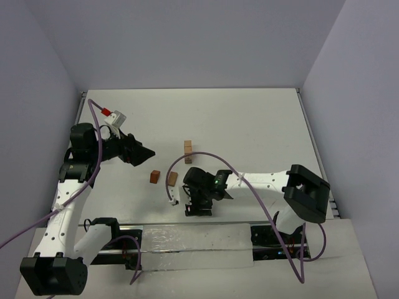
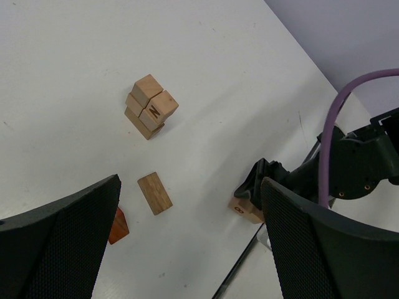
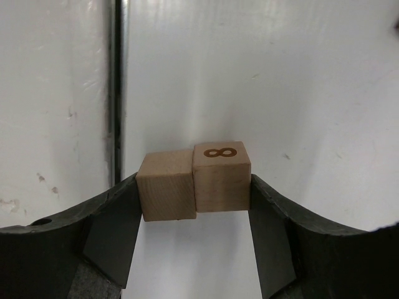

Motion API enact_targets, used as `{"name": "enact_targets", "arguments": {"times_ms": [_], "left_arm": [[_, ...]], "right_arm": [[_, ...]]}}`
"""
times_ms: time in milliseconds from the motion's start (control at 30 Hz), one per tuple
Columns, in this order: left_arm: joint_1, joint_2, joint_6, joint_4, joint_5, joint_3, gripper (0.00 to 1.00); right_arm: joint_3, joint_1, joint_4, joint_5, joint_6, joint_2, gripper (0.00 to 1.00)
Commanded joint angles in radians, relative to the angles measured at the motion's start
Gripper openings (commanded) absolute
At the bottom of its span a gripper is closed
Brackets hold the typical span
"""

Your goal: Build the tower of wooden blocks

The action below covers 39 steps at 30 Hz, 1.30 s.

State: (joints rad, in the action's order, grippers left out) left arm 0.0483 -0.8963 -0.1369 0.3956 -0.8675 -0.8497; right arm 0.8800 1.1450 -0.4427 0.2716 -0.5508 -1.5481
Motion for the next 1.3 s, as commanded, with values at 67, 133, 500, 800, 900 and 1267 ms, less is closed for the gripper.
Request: {"name": "enact_targets", "arguments": {"times_ms": [67,133,500,800,900,1267], "left_arm": [[-0.008,0.007,0.011,0.012,0.007,-0.049,0.99],[-0.008,0.005,0.011,0.012,0.006,-0.049,0.99],[-0.008,0.0,0.008,-0.003,0.002,-0.043,0.99],[-0.008,-0.004,0.007,-0.007,-0.002,-0.041,0.99],[-0.008,-0.003,0.011,-0.006,-0.002,-0.043,0.99],[-0.008,-0.003,0.02,0.001,0.004,-0.038,0.99]], "right_arm": [[0.094,-0.045,0.01,-0.017,0.093,-0.069,0.62],[0.104,-0.047,0.014,-0.024,0.108,-0.087,0.62],[0.118,-0.047,0.017,-0.057,0.143,-0.131,0.81],[0.089,-0.051,0.022,-0.036,0.08,-0.084,1.0],[0.078,-0.063,0.029,-0.01,0.022,-0.064,1.0],[0.043,-0.087,0.057,0.037,-0.144,-0.04,1.0]]}}
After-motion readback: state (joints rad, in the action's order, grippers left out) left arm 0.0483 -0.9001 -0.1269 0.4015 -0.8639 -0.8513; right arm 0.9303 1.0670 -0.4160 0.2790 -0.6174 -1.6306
